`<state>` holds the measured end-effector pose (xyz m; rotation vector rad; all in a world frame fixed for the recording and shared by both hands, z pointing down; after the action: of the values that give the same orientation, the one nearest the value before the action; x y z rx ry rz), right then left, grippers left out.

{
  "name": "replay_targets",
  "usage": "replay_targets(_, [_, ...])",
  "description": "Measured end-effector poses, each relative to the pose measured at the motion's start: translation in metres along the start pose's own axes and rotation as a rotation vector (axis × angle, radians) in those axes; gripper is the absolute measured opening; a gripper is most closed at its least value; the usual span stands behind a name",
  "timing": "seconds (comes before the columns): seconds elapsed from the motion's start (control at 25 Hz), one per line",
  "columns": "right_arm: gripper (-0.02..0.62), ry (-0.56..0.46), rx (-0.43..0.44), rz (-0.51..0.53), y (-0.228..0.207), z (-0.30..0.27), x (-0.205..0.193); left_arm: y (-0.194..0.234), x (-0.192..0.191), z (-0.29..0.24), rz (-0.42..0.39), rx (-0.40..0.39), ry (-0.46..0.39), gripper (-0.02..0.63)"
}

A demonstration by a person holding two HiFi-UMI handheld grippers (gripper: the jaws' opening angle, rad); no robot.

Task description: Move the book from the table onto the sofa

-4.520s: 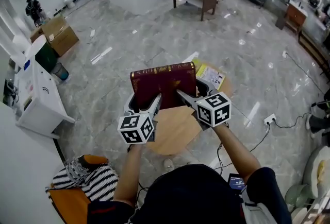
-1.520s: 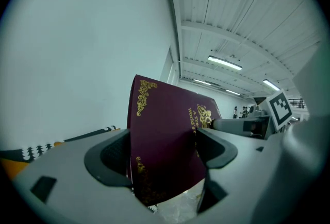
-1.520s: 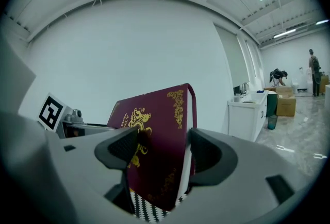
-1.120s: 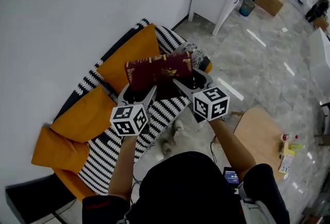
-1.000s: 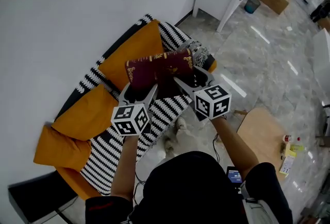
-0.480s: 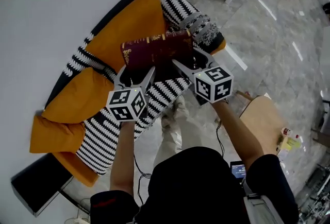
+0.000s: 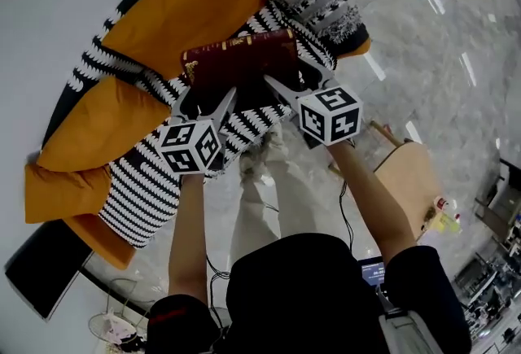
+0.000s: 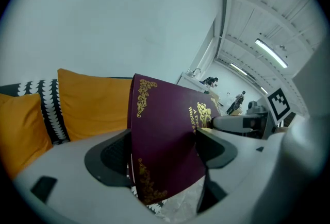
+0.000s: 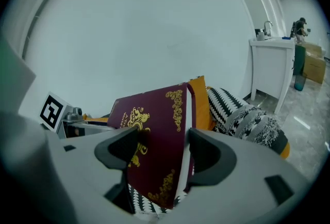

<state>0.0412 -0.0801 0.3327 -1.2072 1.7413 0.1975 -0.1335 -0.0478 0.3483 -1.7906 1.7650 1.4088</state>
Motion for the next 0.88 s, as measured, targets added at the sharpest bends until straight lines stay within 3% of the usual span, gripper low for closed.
replay_targets(0.88, [0.324, 0.203, 0.000, -0.114, -0.094, -0.104, -0.153, 0.072, -0.156, -0.111, 0.129, 0.042, 0.196, 0.394])
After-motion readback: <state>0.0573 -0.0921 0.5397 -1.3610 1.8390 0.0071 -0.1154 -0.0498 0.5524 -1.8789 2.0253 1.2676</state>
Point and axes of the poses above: the fingertips, and each gripper's own axes: z backward along the fingers, y to its left, x out of its top, the point moved 4 cm from there along z, backward along the fingers, and after that the axes turned 5 degrees about -y, right-handed, at the moved point
